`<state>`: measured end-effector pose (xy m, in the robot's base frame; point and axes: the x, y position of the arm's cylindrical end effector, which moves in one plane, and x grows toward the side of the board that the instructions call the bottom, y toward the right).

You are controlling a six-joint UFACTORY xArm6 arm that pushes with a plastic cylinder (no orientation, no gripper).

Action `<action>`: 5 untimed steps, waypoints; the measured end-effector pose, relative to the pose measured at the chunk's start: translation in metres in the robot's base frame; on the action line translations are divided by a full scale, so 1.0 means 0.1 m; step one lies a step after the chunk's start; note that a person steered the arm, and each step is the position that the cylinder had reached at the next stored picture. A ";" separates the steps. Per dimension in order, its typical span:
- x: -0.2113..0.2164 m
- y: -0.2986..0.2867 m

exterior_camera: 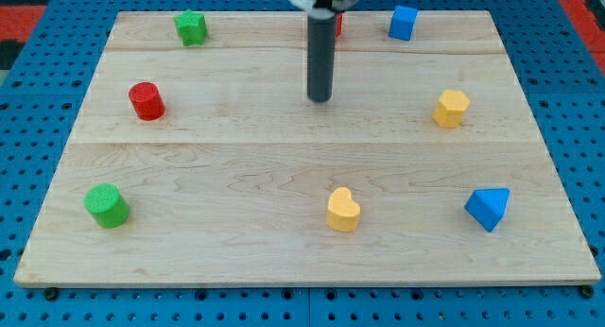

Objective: Move yellow hexagon parallel right to blue cube

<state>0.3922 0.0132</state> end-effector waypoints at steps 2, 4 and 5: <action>0.57 1.16; 0.19 1.59; 0.14 1.79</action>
<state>0.4065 0.1924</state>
